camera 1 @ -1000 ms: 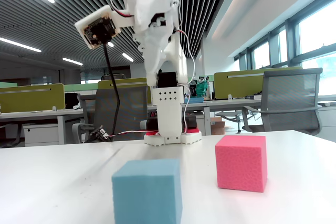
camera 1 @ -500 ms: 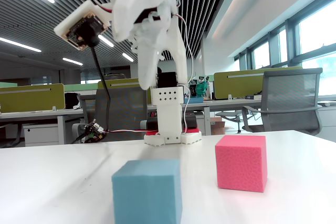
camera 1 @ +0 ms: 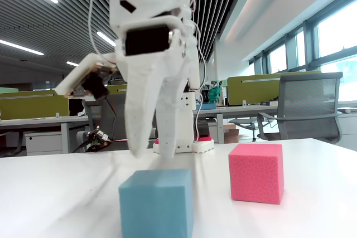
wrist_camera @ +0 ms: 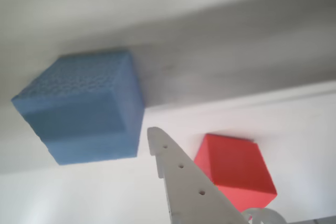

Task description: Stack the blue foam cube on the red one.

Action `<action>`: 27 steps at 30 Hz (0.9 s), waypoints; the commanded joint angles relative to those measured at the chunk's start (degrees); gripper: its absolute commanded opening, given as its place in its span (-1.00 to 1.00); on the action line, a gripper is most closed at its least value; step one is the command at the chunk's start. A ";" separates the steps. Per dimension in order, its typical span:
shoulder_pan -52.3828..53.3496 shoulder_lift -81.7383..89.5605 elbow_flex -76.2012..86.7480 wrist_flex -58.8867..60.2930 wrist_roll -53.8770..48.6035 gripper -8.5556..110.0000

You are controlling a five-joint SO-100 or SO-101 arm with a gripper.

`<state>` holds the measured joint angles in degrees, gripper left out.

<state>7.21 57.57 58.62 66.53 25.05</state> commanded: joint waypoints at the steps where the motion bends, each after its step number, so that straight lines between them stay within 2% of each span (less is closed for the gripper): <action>1: -0.62 0.09 -2.99 -0.97 0.26 -0.23; 8: -1.14 -3.96 -4.92 -2.46 1.32 -0.29; 19: -1.67 -5.10 -4.39 -4.83 2.37 -0.50; 27: -1.67 -1.23 -3.52 -3.16 2.37 -0.51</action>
<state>6.24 51.42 56.60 62.93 27.25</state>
